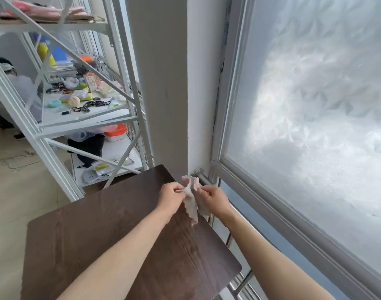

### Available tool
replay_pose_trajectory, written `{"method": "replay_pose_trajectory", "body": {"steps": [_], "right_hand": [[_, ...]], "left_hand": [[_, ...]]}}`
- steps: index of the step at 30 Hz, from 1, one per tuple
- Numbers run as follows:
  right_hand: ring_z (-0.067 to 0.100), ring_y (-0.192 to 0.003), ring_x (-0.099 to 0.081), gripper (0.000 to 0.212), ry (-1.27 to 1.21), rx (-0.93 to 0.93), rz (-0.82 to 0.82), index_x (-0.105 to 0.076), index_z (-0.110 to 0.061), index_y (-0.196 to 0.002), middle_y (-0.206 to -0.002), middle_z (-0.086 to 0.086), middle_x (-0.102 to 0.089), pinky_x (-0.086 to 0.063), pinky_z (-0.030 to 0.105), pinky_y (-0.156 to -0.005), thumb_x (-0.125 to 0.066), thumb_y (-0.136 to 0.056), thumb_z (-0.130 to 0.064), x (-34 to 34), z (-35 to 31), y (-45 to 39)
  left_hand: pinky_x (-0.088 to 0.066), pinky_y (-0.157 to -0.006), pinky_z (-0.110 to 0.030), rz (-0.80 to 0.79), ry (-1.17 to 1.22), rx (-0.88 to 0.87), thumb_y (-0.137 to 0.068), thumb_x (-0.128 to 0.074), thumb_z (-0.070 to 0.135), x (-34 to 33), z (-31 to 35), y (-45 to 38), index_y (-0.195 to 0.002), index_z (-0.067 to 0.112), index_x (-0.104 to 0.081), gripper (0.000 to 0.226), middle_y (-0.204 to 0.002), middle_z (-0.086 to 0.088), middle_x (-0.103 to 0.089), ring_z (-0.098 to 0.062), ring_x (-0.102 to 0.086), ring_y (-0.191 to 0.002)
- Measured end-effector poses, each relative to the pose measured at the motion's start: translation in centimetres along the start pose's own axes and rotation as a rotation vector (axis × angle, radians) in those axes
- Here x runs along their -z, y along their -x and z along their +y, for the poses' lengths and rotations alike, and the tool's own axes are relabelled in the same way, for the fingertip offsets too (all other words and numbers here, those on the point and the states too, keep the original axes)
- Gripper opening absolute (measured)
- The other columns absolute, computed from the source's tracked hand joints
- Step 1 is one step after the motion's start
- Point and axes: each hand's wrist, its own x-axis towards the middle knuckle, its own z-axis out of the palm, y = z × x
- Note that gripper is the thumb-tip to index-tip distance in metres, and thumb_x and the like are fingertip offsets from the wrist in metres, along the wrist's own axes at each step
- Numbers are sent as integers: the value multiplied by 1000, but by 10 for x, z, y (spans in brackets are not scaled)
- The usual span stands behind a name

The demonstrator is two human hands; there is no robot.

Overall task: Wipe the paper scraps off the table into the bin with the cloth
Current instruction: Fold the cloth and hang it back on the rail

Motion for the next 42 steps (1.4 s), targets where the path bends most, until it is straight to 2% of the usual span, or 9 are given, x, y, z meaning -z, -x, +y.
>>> {"method": "replay_pose_trajectory", "body": {"steps": [5,8,11,14,17,20,24,31,42], "right_hand": [[18,-92,-68,23,136,-35,257,-75,-28,-102,-97,-1,-77,-54,33,-73,-56,-90,-31,39,1,-17],[18,-84,-67,28,137,-48,305,-74,-27,-102,-93,-1,-76,-55,32,-69,-54,-86,-19,60,-2,-30],[13,-76,-61,36,132,-41,318,-76,-18,-97,-84,-4,-67,-47,23,-65,-48,-80,-4,71,2,-38],[18,-63,-60,34,282,6,336,-76,-12,-82,-70,-1,-65,-39,22,-51,-44,-81,1,68,12,-37],[35,-83,-66,29,496,-28,273,-70,-1,-93,-83,18,-71,-47,35,-67,-43,-84,-5,61,31,-30],[34,-100,-64,30,665,-93,195,-62,-5,-111,-105,16,-70,-50,38,-75,-43,-89,-13,51,44,-23],[29,-103,-67,28,923,-203,58,-63,-9,-111,-111,10,-70,-54,33,-76,-46,-90,-7,42,46,-22],[31,-106,-58,25,949,-75,49,-63,-7,-105,-113,13,-59,-48,37,-79,-55,-88,-23,34,39,-25],[31,-114,-61,27,830,-145,-93,-55,-1,-116,-122,18,-64,-50,35,-88,-42,-95,-10,43,61,-22]], "left_hand": [[-47,-61,-29,146,-177,-80,-85,-49,4,-10,16,-17,-76,12,-57,15,-78,-9,-68,-18,-64,-66],[-51,-58,-21,174,-85,-175,-85,-45,-1,-20,15,-23,-81,10,-53,15,-81,-7,-68,-4,-66,-63],[-48,-77,-30,163,-142,-335,-82,-47,-5,-32,1,-22,-85,9,-53,16,-99,1,-66,-14,-58,-89],[-48,-75,-34,67,-271,-389,-81,-46,-5,-46,-25,-16,-91,10,-52,19,-99,0,-61,-19,-57,-89],[-49,-79,-41,-202,-427,-379,-81,-40,-7,-61,-48,-5,-82,16,-46,24,-101,-5,-59,-26,-58,-93],[-48,-85,-45,-413,-530,-360,-80,-37,-7,-72,-57,1,-82,19,-43,27,-98,1,-50,-23,-52,-90],[-38,-109,-36,-596,-588,-356,-85,-39,1,-84,-56,-4,-131,15,-44,49,-142,1,-41,-23,-44,-128],[-48,-92,-43,-387,-512,-462,-90,-43,11,-94,-37,-11,-131,28,-38,45,-129,6,-44,-22,-52,-114],[-24,-119,-35,-429,-539,-458,-87,-41,3,-111,-25,-15,-145,18,-32,60,-154,-1,-31,-16,-25,-143]]}}
